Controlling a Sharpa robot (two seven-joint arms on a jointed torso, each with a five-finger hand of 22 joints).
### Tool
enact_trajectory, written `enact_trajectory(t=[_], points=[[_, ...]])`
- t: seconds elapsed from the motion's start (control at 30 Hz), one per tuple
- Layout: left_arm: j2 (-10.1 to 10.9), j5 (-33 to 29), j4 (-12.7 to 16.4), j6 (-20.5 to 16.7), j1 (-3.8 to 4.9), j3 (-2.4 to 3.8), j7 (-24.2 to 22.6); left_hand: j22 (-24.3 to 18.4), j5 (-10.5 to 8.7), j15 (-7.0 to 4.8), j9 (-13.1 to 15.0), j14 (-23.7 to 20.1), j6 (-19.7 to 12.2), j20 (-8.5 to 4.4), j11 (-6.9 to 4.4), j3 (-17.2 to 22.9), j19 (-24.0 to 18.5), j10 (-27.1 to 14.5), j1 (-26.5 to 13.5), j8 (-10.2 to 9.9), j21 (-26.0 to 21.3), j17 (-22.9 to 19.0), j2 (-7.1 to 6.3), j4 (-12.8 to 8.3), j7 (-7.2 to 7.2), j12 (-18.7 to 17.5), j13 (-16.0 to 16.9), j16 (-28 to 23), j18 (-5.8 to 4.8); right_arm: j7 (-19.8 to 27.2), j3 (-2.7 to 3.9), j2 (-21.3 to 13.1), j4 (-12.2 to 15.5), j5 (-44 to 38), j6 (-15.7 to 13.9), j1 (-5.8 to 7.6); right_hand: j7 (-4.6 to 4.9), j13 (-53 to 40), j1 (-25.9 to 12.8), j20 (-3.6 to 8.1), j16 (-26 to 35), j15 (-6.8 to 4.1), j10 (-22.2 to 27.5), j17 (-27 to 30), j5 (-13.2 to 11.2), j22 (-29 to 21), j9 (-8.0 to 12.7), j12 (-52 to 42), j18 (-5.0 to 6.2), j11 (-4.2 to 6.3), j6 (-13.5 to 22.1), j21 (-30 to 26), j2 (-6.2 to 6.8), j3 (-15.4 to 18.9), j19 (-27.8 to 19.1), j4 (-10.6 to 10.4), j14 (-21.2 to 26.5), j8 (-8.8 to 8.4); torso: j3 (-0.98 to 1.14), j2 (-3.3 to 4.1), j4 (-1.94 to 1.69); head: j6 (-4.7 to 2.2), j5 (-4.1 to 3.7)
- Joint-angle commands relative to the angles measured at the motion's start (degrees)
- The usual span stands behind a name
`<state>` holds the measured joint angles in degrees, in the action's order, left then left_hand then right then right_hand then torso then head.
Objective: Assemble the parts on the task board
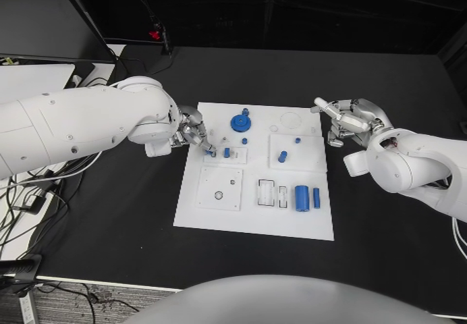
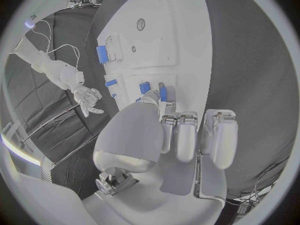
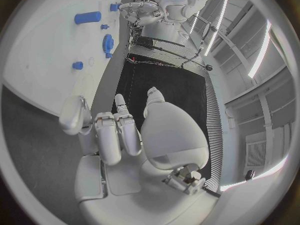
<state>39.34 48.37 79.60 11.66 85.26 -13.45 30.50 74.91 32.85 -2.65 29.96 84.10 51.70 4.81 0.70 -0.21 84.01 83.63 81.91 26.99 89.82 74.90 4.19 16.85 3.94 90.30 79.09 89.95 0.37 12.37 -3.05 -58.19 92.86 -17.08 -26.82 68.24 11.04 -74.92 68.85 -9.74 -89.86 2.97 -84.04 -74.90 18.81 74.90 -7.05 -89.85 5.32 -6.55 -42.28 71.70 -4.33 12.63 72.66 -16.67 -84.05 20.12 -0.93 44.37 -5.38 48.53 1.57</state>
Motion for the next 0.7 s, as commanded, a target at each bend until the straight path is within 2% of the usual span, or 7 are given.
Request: enact_trajectory(t=[0.03,0.17,0.7], points=[[-0.11,-0.22,-0.20,0.41,-0.12,-0.08,0.81,15.09,0.40,-0.16,-0.10,5.90,-0.09,0.43,-0.18,0.26,5.99,6.37,6.10,-0.38,0.18,15.10,5.53,-0.10,0.03,-0.30,10.91,0.05,-0.37,0.46,0.03,0.01,0.15,0.09,0.24,0.05,0.24,-15.08,0.07,0.02,-0.14,0.51,-5.96,-15.10,0.37,2.83,-0.07,-0.15,0.57,-0.47,0.51,-0.15,-0.25,0.45,-0.52,0.05,-5.95,0.25,-0.01,0.02,0.09,0.07,0.12],[-0.20,-0.22,-0.36,0.65,-0.14,-0.08,0.84,15.09,0.40,-0.16,-0.10,5.90,-0.09,0.43,-0.18,0.26,5.99,6.37,6.10,-0.38,0.18,15.10,5.53,-0.10,0.03,-0.30,10.91,0.05,-0.37,0.47,0.03,-0.05,0.18,0.09,0.23,0.05,0.24,-15.08,0.07,0.02,-0.14,0.51,-5.96,-15.10,0.37,2.83,-0.07,-0.15,0.57,-0.47,0.51,-0.15,-0.25,0.45,-0.52,0.05,-5.95,0.25,0.01,-0.03,0.00,0.22,-0.07],[-0.85,-0.21,-0.46,2.33,-0.26,-0.08,1.34,15.09,0.39,-0.07,-0.15,5.90,-0.12,0.45,-0.08,0.56,5.99,6.37,5.90,-0.46,0.18,15.10,5.58,-0.06,0.15,-0.30,10.91,0.05,-0.37,0.50,0.03,-0.12,0.24,0.09,0.24,0.05,0.24,-15.08,0.07,0.02,-0.14,0.51,-5.96,-15.10,0.37,2.83,-0.07,-0.15,0.57,-0.47,0.51,-0.15,-0.25,0.45,-0.52,0.05,-5.95,0.25,0.01,-0.03,0.02,0.39,-0.22]])
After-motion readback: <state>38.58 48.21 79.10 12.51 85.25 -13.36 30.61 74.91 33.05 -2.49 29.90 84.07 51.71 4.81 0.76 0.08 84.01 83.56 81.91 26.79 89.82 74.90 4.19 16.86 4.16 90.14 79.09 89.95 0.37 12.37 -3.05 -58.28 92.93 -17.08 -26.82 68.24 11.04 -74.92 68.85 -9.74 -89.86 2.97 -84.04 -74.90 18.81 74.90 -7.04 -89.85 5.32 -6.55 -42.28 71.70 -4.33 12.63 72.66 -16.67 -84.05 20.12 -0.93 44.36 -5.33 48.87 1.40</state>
